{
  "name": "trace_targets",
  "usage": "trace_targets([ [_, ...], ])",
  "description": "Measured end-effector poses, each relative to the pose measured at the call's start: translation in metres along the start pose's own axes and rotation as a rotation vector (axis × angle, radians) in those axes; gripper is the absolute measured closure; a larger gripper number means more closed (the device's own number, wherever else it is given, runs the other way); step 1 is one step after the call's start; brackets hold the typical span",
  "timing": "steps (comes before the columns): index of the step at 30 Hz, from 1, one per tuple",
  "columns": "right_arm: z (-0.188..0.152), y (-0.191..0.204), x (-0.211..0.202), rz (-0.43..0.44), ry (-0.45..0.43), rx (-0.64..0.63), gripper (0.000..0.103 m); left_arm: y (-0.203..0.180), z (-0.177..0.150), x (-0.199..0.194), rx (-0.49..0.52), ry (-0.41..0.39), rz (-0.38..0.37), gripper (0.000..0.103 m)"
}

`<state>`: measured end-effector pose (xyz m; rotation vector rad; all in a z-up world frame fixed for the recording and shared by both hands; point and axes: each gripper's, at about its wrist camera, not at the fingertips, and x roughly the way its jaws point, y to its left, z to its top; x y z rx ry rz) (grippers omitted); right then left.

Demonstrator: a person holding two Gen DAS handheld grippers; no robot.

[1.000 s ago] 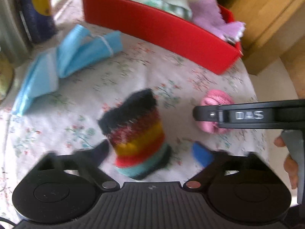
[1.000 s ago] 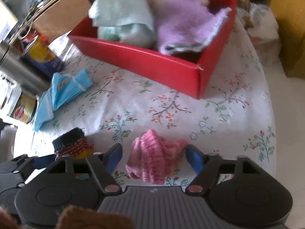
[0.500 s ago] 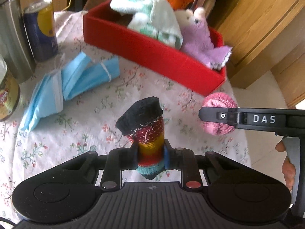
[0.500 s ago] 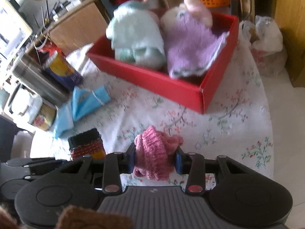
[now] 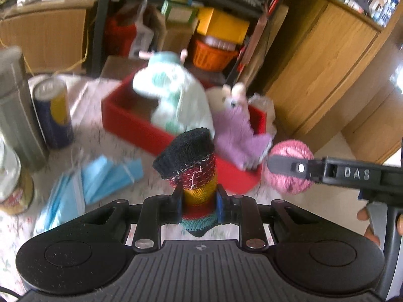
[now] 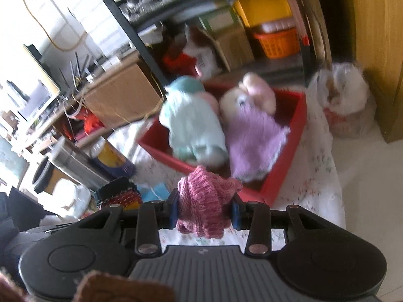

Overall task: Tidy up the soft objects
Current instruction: 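Carry the striped sock with the left tool while the right tool carries the pink hat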

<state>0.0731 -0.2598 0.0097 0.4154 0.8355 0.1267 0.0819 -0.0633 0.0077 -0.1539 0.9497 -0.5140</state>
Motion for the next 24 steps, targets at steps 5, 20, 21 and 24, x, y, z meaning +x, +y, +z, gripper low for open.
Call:
trace_targets([
  [5,0.010,0.007,-0.009,0.008,-0.039,-0.013,0.093,-0.003,0.022,-0.007,-0.028,-0.062,-0.012,0.078],
  [20,0.044,0.012,-0.027,0.022,-0.165,0.010,0.093,-0.012,0.068,-0.014,-0.042,-0.201,-0.013,0.077],
  [21,0.046,0.012,-0.026,0.020,-0.171,0.011,0.093,-0.011,0.070,-0.012,-0.043,-0.204,-0.009,0.077],
  [24,0.051,0.012,-0.023,0.013,-0.179,0.015,0.093,-0.009,0.076,-0.006,-0.044,-0.208,0.005,0.077],
])
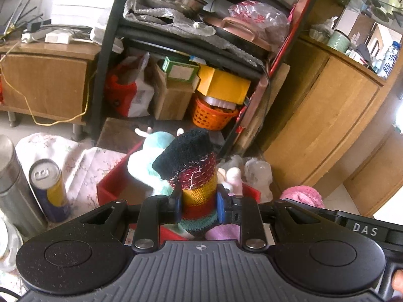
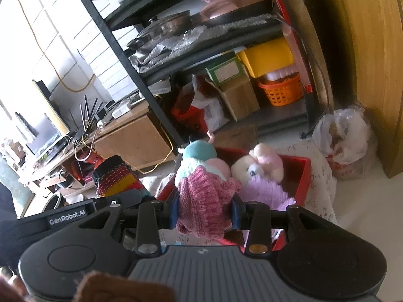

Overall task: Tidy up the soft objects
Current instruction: 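Carry the striped sock with the left tool while the right tool carries the pink hat, then open the left tool over the red box while the right tool opens, dropping sock and hat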

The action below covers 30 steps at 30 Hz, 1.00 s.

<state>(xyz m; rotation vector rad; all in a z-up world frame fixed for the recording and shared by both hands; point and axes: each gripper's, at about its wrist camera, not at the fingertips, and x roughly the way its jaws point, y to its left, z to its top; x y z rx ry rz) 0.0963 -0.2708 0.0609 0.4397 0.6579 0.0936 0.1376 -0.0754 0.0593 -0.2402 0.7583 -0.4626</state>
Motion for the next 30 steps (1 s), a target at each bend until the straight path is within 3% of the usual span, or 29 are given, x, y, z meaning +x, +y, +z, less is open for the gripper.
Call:
trace_targets([
  [10,0.013,-0.010,0.031,-0.038,0.019,0.014,0.093,0.014,0.019,0.035,-0.019,0.004,0.049,0.077],
  [20,0.012,-0.023,0.081,-0.076,0.101,0.038,0.092,0.041,0.021,0.086,-0.037,0.073,0.141,0.073],
  [23,0.007,-0.023,0.095,-0.098,0.128,0.027,0.087,0.048,0.019,0.095,-0.049,0.087,0.155,0.057],
  [24,0.006,-0.023,0.098,-0.108,0.132,0.019,0.082,0.050,0.018,0.096,-0.056,0.086,0.158,0.045],
  [30,0.006,-0.026,0.097,-0.136,0.121,0.029,0.074,0.052,0.019,0.083,-0.072,0.063,0.157,0.030],
])
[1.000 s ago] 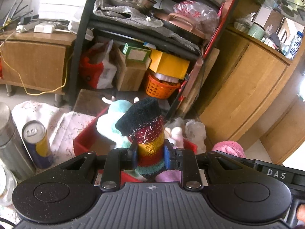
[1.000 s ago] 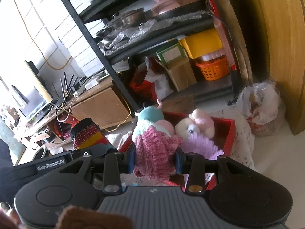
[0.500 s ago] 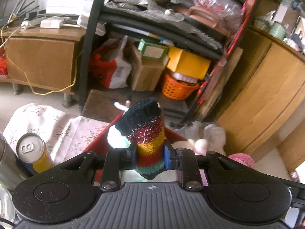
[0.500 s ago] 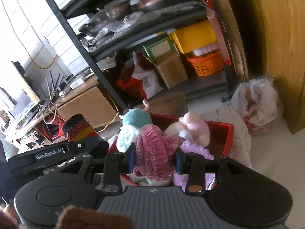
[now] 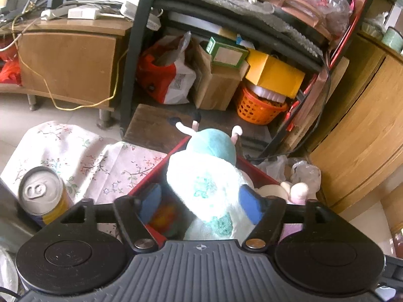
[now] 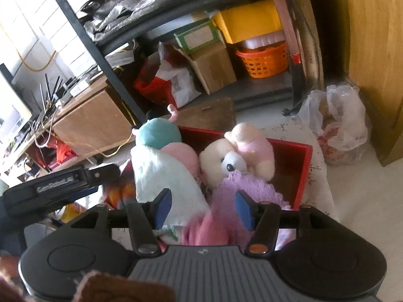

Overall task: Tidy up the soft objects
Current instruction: 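Open the left tool over the red box while the right tool opens, dropping sock and hat, then move both tools back toward the blue face masks on the table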

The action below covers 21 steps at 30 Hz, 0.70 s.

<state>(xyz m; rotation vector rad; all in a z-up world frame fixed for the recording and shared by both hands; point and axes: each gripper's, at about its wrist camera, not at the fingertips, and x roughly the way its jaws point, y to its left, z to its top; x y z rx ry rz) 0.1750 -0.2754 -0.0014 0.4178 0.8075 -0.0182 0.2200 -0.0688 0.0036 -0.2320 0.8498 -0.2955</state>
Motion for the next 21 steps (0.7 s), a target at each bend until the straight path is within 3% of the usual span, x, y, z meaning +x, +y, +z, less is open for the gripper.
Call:
trace_targets([
  [6,-0.003,0.005,-0.012,0.037,0.004,0.018,0.071,0.010,-0.012,-0.023,0.007,0.013,0.017,0.026],
  [18,-0.052,0.062,-0.008,0.124,0.120,-0.146,0.068,0.064,-0.064,-0.045,-0.013,0.158,0.111,0.022],
  [21,-0.064,0.073,0.004,0.166,0.179,-0.145,0.066,0.079,-0.074,-0.050,-0.055,0.201,0.092,0.022],
])
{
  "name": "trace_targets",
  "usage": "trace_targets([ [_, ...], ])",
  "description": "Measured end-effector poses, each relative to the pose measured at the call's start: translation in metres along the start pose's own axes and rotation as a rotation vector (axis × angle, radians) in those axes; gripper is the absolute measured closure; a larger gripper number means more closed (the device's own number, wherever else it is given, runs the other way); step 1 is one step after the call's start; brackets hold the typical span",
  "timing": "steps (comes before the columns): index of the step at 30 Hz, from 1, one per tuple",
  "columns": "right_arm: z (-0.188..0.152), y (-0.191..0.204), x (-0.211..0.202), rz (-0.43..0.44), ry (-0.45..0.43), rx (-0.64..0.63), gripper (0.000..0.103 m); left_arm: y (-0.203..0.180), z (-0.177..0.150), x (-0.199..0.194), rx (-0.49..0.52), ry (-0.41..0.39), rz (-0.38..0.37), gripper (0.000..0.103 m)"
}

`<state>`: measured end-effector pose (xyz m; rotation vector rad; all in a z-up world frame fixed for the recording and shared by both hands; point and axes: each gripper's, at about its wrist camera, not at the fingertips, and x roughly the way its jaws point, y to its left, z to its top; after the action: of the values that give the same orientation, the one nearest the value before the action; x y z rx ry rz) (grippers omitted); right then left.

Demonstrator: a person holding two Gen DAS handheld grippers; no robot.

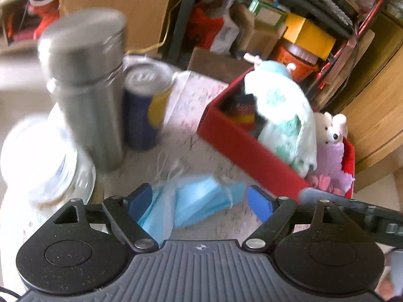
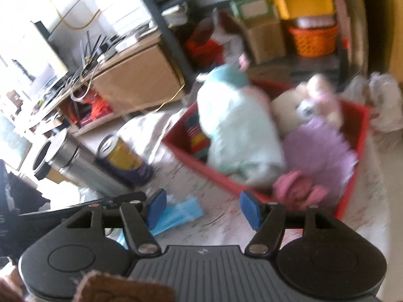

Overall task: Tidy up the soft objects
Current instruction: 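Move both tools back toward the blue face masks on the table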

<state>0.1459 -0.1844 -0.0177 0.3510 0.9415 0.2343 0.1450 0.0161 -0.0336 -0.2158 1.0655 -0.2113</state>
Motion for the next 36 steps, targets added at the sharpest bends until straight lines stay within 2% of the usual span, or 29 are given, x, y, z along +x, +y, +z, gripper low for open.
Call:
trace_targets([
  [2,-0.005,0.006,0.015,0.011,0.046,-0.002,0.065,0.008,-0.008,-0.006,-0.014,0.015,-0.006,0.024],
  [4,-0.007,0.010,0.030,0.030,0.077,0.022,0.065,0.016,-0.015,-0.010,-0.020,0.026,0.037,0.022],
  [6,-0.006,0.012,0.040,0.054,0.096,0.057,0.065,0.026,-0.023,-0.013,-0.025,0.055,-0.007,0.017],
  [9,-0.006,0.019,0.052,0.069,0.095,0.069,0.065,0.038,-0.038,-0.014,-0.045,0.104,-0.068,0.016],
  [12,-0.010,0.031,0.070,0.052,0.114,0.051,0.065,0.044,-0.048,-0.008,0.000,0.149,-0.026,0.016],
  [15,-0.013,0.038,0.085,0.081,0.141,0.069,0.065,0.048,-0.050,-0.009,0.016,0.159,-0.036,0.016],
  [20,-0.015,0.043,0.105,0.054,0.129,0.091,0.077,0.049,-0.050,-0.014,0.026,0.156,-0.062,0.014],
  [24,-0.016,0.040,0.126,0.024,0.167,0.134,0.077,0.050,-0.054,-0.017,0.044,0.167,-0.072,0.013],
  [26,-0.017,0.043,0.130,0.008,0.154,0.106,0.077,0.052,-0.056,-0.016,0.054,0.177,-0.064,0.013],
  [29,-0.015,0.049,0.127,-0.014,0.139,0.025,0.091,0.055,-0.057,-0.014,0.059,0.184,-0.054,0.012],
  [32,-0.014,0.040,0.123,-0.036,0.163,0.013,0.103,0.060,-0.056,-0.014,0.048,0.181,-0.032,0.011],
  [36,-0.017,0.025,0.109,-0.102,0.193,-0.040,0.103,0.059,-0.053,-0.013,0.040,0.170,-0.020,0.011],
])
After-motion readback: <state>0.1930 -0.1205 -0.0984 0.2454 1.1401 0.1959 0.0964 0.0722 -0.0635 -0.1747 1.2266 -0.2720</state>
